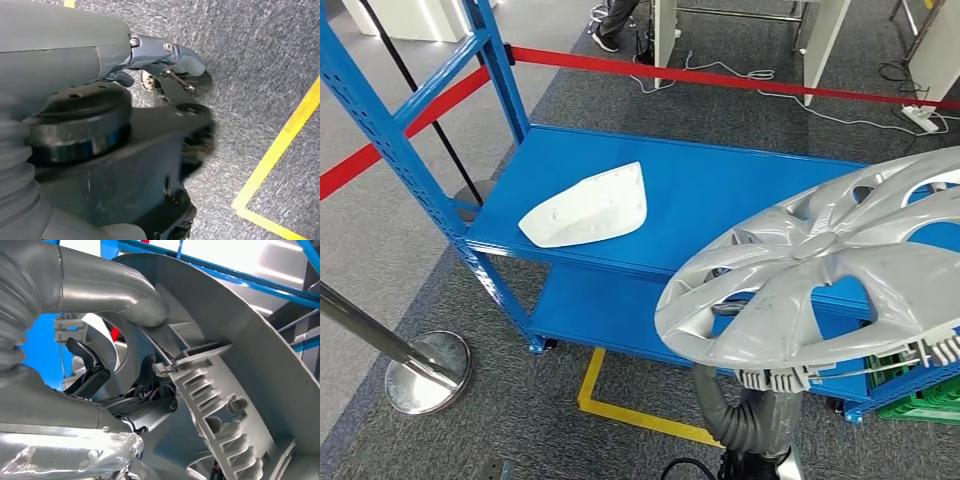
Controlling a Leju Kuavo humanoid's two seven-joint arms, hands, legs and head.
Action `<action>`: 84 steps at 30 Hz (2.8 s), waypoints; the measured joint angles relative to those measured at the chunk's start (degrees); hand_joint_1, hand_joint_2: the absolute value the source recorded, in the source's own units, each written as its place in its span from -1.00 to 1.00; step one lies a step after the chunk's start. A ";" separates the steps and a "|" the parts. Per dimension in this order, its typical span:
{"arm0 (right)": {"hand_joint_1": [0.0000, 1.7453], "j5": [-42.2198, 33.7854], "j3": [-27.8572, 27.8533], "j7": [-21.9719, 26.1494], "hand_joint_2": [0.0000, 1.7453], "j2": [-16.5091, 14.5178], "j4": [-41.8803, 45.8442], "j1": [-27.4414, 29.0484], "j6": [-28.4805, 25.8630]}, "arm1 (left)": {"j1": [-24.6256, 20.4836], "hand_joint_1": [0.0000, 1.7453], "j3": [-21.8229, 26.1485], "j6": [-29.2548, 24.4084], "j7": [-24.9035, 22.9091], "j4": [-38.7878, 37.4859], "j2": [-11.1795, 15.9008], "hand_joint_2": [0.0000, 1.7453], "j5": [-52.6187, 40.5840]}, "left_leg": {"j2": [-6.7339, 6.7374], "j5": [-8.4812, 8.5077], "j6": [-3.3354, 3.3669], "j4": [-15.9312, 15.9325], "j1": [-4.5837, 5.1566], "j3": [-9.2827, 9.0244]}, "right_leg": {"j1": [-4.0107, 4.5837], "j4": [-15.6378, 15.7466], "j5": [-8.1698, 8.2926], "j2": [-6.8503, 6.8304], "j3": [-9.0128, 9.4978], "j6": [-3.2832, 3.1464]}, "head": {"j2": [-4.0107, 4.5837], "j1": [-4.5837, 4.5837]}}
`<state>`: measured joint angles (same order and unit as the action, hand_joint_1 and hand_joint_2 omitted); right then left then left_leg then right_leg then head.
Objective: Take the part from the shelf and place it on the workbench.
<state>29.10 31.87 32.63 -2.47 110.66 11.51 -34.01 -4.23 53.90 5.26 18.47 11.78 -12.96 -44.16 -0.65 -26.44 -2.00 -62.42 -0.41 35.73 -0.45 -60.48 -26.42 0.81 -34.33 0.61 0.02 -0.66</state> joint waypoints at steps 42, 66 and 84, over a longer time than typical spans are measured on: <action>1.00 4.39 -0.56 -2.38 1.00 -1.17 -3.65 -2.84 -4.96 | -0.70 -1.00 2.88 -1.07 1.17 0.00 -0.47 1.00 1.48 | 0.03 1.08 1.91 5.22 -0.04 -2.54 | -0.06 -14.80 -6.16 -0.37 -7.44 2.60 | 0.00 -0.71; 1.00 6.53 -0.47 -6.01 1.00 -0.67 -4.69 -2.88 -2.09 | -0.91 -1.00 6.37 3.98 -0.87 0.00 -0.68 1.00 4.14 | -0.06 1.56 1.28 5.34 0.32 -2.26 | 0.17 0.70 0.90 -0.09 -0.53 1.44 | 0.00 0.16; 1.00 5.20 -0.16 -6.25 1.00 -0.66 -6.24 -4.02 -0.97 | -0.87 -1.00 6.82 3.75 -1.46 0.00 -0.49 1.00 2.80 | 0.03 -1.03 -0.78 0.07 0.07 1.57 | -0.30 1.20 0.83 -0.26 0.74 -0.17 | 0.00 -0.08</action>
<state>34.29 31.71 26.38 -3.13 104.42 7.50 -34.98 -5.10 60.72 9.01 17.00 11.78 -13.45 -41.35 -0.62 -27.47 -2.77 -62.35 -0.34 37.30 -0.75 -59.28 -25.59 0.55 -33.59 0.44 0.02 -0.74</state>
